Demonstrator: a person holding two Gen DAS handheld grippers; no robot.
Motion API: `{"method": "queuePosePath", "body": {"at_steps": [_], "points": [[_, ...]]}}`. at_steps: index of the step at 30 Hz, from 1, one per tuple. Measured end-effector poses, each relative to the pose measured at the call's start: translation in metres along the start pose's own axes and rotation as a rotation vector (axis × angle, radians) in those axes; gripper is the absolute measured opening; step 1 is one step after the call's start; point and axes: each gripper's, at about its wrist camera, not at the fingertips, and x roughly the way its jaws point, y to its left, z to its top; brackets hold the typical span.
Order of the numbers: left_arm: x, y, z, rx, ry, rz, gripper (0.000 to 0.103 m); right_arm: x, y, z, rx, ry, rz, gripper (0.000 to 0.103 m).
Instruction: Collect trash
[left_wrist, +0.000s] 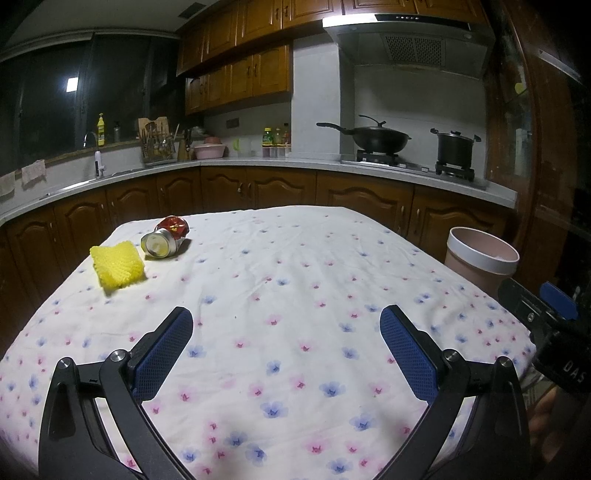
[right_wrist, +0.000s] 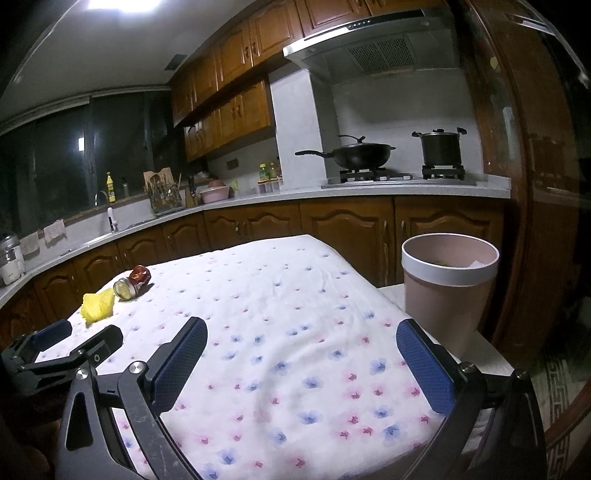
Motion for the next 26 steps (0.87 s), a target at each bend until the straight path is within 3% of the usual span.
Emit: {"method": "queuePosePath", "body": {"at_steps": [26], "points": [[0.0000, -0.0003, 0.0005, -0.002, 0.002, -0.003, 0.103, -0.0001, 0.0005, 0.0023, 0.001, 0.003, 0.003, 0.103]]}}
